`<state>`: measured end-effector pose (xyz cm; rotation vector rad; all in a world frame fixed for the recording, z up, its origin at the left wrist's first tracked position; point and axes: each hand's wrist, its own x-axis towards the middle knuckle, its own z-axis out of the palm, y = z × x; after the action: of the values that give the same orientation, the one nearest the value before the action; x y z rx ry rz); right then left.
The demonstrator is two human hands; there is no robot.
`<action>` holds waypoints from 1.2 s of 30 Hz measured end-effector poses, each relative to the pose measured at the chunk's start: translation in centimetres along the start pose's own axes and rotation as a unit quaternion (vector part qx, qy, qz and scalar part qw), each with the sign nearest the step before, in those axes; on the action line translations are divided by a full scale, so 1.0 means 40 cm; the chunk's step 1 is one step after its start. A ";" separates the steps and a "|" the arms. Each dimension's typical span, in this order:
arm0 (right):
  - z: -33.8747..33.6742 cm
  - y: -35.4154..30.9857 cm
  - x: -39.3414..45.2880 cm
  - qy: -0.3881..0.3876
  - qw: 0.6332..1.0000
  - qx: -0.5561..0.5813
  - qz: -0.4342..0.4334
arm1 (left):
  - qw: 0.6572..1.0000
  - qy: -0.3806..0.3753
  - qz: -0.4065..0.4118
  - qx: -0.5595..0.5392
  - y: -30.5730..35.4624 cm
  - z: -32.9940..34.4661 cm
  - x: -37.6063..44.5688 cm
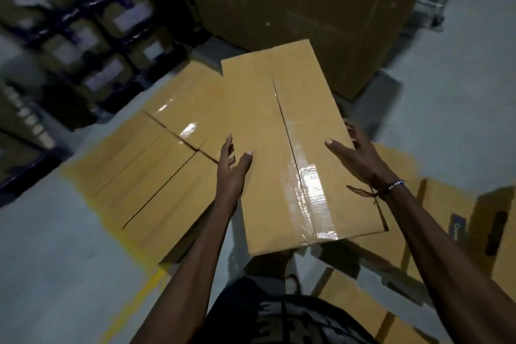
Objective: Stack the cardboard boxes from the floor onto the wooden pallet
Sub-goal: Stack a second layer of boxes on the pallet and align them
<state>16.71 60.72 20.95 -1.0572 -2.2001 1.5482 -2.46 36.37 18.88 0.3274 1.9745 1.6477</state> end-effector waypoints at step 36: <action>1.711 -0.760 -0.382 -0.353 0.926 0.037 -0.132 | 0.931 0.347 0.022 -0.111 -0.222 -1.767 -0.499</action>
<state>-24.48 -3.64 23.48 -0.1443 -2.5321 2.0720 -23.25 -34.52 22.70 -0.3553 2.2225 2.1993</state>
